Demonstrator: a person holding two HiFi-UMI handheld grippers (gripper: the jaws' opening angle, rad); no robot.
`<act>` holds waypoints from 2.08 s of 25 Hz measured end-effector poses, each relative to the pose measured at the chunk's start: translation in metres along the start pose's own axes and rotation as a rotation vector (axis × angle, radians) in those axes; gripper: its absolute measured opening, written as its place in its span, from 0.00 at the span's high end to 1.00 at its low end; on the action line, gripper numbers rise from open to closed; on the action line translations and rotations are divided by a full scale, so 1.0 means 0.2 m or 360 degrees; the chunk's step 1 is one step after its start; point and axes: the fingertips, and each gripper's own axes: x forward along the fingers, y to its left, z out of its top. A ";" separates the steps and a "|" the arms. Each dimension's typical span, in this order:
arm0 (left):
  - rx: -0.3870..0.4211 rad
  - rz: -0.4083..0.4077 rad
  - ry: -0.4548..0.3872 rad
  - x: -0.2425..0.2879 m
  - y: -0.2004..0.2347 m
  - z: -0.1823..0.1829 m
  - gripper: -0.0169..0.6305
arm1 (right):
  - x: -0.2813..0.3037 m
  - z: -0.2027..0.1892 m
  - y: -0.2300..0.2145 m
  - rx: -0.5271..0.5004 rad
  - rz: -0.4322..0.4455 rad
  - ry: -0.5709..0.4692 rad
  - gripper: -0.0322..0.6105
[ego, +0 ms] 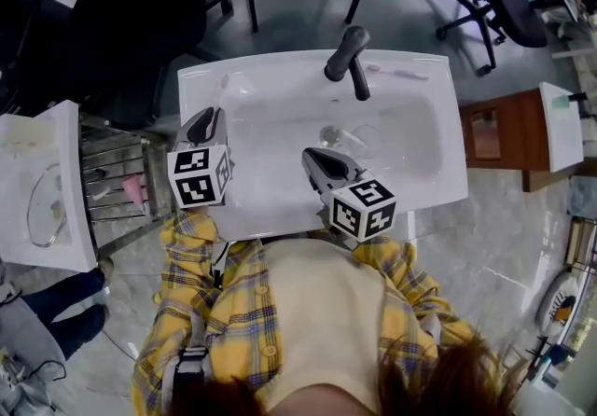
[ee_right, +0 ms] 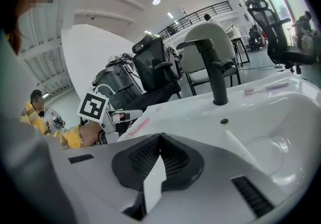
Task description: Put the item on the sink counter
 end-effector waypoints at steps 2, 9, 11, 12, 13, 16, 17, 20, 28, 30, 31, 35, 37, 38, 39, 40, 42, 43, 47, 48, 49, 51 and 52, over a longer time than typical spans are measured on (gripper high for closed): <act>-0.0017 -0.0032 -0.0022 -0.03 -0.04 0.01 0.89 | -0.02 0.00 -0.01 0.0002 -0.0001 -0.0011 0.93; -0.0091 -0.0158 -0.0077 -0.13 -0.21 0.03 0.95 | -0.10 0.00 -0.03 -0.0003 -0.0002 -0.0057 0.93; -0.0097 -0.0179 -0.0097 -0.16 -0.26 0.04 0.95 | -0.13 -0.01 -0.04 -0.0004 -0.0006 -0.0068 0.93; -0.0093 -0.0188 -0.0103 -0.17 -0.29 0.04 0.95 | -0.15 -0.01 -0.05 -0.0005 -0.0008 -0.0073 0.93; -0.0087 -0.0195 -0.0108 -0.18 -0.32 0.04 0.95 | -0.16 -0.01 -0.05 -0.0008 -0.0008 -0.0078 0.93; -0.0065 -0.0209 -0.0114 -0.22 -0.39 0.04 0.96 | -0.22 -0.01 -0.06 -0.0019 -0.0004 -0.0096 0.93; -0.0062 -0.0214 -0.0115 -0.23 -0.41 0.03 0.96 | -0.23 -0.01 -0.06 -0.0021 -0.0003 -0.0102 0.93; -0.0069 -0.0227 -0.0127 -0.26 -0.47 0.03 0.96 | -0.27 -0.01 -0.08 -0.0024 -0.0002 -0.0120 0.93; -0.0069 -0.0279 -0.0149 -0.37 -0.67 0.04 0.96 | -0.37 0.00 -0.10 -0.0032 0.0019 -0.0159 0.93; -0.0058 -0.0295 -0.0156 -0.40 -0.72 0.04 0.96 | -0.39 0.00 -0.10 -0.0032 0.0024 -0.0171 0.93; -0.0052 -0.0300 -0.0160 -0.41 -0.74 0.05 0.96 | -0.40 0.01 -0.10 -0.0033 0.0026 -0.0177 0.93; -0.0042 -0.0315 -0.0169 -0.45 -0.80 0.03 0.96 | -0.43 -0.01 -0.10 -0.0037 0.0030 -0.0201 0.93; -0.0052 -0.0328 -0.0166 -0.47 -0.83 0.03 0.96 | -0.45 -0.01 -0.11 -0.0037 0.0030 -0.0209 0.93; -0.0056 -0.0334 -0.0164 -0.48 -0.85 0.02 0.96 | -0.47 -0.01 -0.11 -0.0036 0.0029 -0.0212 0.93; -0.0058 -0.0340 -0.0163 -0.48 -0.87 0.02 0.96 | -0.48 -0.01 -0.12 -0.0034 0.0028 -0.0216 0.93; -0.0057 -0.0346 -0.0162 -0.49 -0.89 0.02 0.96 | -0.49 -0.02 -0.12 -0.0034 0.0027 -0.0220 0.93; -0.0053 -0.0357 -0.0165 -0.52 -0.93 0.01 0.96 | -0.51 -0.01 -0.12 -0.0037 0.0026 -0.0230 0.93; -0.0052 -0.0361 -0.0169 -0.53 -0.94 0.01 0.96 | -0.52 -0.01 -0.12 -0.0041 0.0027 -0.0235 0.93; -0.0046 -0.0367 -0.0190 -0.57 -0.97 0.01 0.96 | -0.55 -0.02 -0.10 -0.0056 0.0032 -0.0256 0.93; -0.0045 -0.0365 -0.0196 -0.57 -0.98 0.01 0.96 | -0.56 -0.02 -0.10 -0.0060 0.0031 -0.0263 0.93; -0.0046 -0.0361 -0.0204 -0.58 -0.98 0.02 0.96 | -0.57 -0.01 -0.10 -0.0065 0.0029 -0.0269 0.93; -0.0053 -0.0355 -0.0220 -0.60 -0.99 0.03 0.96 | -0.59 -0.01 -0.10 -0.0074 0.0023 -0.0280 0.93; -0.0055 -0.0353 -0.0226 -0.60 -0.99 0.03 0.96 | -0.60 0.00 -0.10 -0.0079 0.0020 -0.0283 0.93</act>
